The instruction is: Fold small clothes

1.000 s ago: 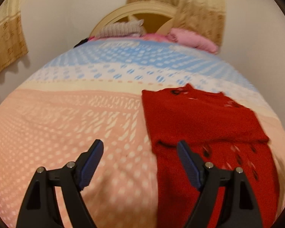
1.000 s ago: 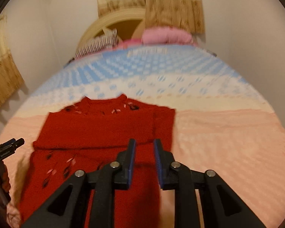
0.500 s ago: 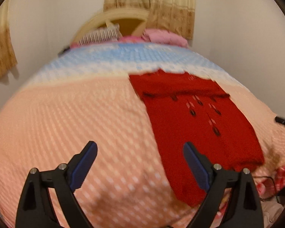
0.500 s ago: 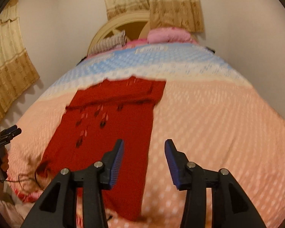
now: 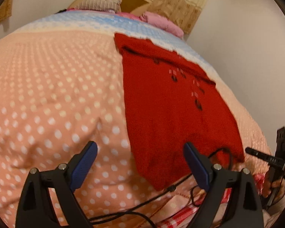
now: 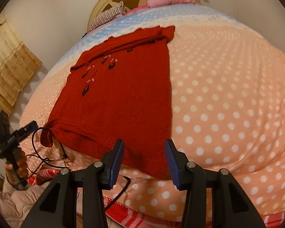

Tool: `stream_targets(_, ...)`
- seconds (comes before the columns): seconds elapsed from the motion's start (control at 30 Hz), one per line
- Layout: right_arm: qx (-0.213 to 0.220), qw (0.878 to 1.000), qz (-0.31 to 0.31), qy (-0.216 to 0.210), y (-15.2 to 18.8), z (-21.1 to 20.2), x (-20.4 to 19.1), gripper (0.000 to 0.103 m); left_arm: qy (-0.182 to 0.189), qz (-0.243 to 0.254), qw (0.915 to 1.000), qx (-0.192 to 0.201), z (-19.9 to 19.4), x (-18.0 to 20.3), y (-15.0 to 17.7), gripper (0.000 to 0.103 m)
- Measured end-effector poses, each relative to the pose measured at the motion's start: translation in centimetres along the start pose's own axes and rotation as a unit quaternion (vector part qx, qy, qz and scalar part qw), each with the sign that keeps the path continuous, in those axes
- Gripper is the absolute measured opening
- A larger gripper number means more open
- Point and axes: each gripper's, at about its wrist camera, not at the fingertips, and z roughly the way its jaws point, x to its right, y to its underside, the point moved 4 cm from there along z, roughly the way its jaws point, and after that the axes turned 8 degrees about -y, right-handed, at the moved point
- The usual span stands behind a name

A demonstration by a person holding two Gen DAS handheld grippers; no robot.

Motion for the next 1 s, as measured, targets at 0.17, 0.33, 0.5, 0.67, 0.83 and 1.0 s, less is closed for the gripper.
stream_targets(0.17, -0.043, 0.999, -0.011, -0.004, 1.3, 1.8, -0.8, 0.046, -0.022, 0.102, 0.9944, -0.015, -0.2, 1.5, 2.8, 0.094)
stream_targets(0.33, -0.04, 0.999, -0.006, 0.0, 1.4, 1.5, -0.4, 0.046, 0.007, 0.103, 0.9947, 0.002, -1.7, 1.2, 2.3, 0.094)
stream_targets(0.5, 0.013, 0.999, 0.02, -0.022, 0.0, -0.7, 0.2, 0.046, 0.062, 0.06, 0.9952, 0.046, -3.8, 0.6, -0.2, 0.094)
stream_targets(0.67, 0.036, 0.997, 0.049, -0.039, -0.7, -1.0, 1.0, 0.046, 0.075, -0.002, 0.9962, 0.044, -2.0, -0.3, -2.3, 0.094)
stream_targets(0.83, 0.025, 0.998, 0.05, -0.004, -0.5, -0.1, 1.7, 0.046, 0.006, 0.032, 0.9995, 0.001, 1.5, 0.5, -0.9, 0.094)
stream_targets(1.0, -0.015, 0.999, 0.02, 0.026, 0.8, 1.8, 1.4, 0.046, -0.032, 0.115, 0.9919, -0.042, 2.5, 1.2, 2.5, 0.094)
